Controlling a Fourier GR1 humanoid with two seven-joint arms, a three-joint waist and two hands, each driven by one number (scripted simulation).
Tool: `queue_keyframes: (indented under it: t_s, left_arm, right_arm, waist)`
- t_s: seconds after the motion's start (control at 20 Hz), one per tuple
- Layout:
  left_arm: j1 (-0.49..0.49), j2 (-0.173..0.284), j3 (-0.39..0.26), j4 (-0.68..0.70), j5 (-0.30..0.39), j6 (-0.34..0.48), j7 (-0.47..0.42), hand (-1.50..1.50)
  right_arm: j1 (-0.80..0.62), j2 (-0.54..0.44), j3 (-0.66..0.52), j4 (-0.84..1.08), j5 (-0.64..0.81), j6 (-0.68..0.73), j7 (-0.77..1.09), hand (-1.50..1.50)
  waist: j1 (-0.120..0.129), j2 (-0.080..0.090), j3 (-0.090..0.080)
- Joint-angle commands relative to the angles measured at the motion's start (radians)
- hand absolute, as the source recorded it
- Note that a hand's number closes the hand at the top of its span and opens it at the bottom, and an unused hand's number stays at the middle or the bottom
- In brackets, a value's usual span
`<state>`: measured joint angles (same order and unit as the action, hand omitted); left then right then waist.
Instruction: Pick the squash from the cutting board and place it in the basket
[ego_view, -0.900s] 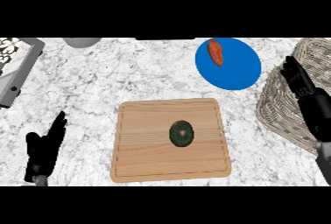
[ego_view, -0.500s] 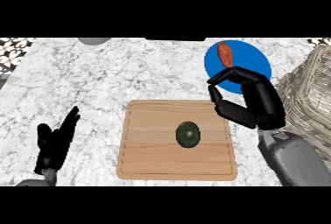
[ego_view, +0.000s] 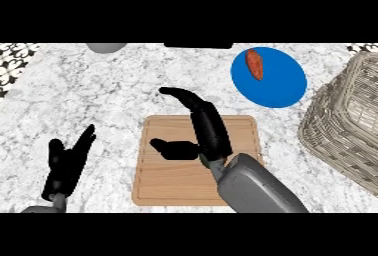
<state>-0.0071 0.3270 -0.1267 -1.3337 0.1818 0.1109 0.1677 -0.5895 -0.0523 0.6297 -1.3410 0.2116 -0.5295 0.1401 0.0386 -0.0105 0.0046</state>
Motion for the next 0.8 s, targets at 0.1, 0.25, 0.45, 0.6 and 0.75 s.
queue_keyframes:
  t_s: [0.1, 0.25, 0.45, 0.6, 0.75]
  left_arm:
    - [0.078, 0.007, 0.008, 0.017, 0.028, -0.009, 0.063, 0.0]
    - [0.097, 0.011, 0.018, 0.01, 0.031, -0.004, 0.071, 0.0]
    - [0.121, -0.014, 0.012, 0.002, 0.009, 0.037, 0.068, 0.0]
    - [0.153, -0.013, 0.011, -0.022, 0.02, 0.018, 0.053, 0.0]
    - [0.141, -0.009, 0.022, -0.002, 0.023, 0.007, 0.04, 0.0]
  right_arm:
    - [-0.171, -0.132, 0.038, 0.113, 0.283, 0.013, 0.359, -1.5]
    - [-0.275, -0.173, 0.069, 0.076, 0.341, 0.169, 0.549, -1.5]
    - [-0.4, -0.238, 0.056, -0.057, 0.303, 0.43, 0.739, -1.5]
    - [-0.472, -0.234, 0.048, -0.124, 0.217, 0.627, 0.883, -1.5]
    - [-0.5, -0.229, 0.017, -0.181, 0.079, 0.802, 0.997, -1.5]
  waist:
    - [-0.051, -0.023, -0.015]
    - [-0.068, -0.031, -0.015]
    - [-0.091, -0.031, -0.011]
    - [-0.082, -0.033, -0.01]
    - [-0.084, -0.018, -0.009]
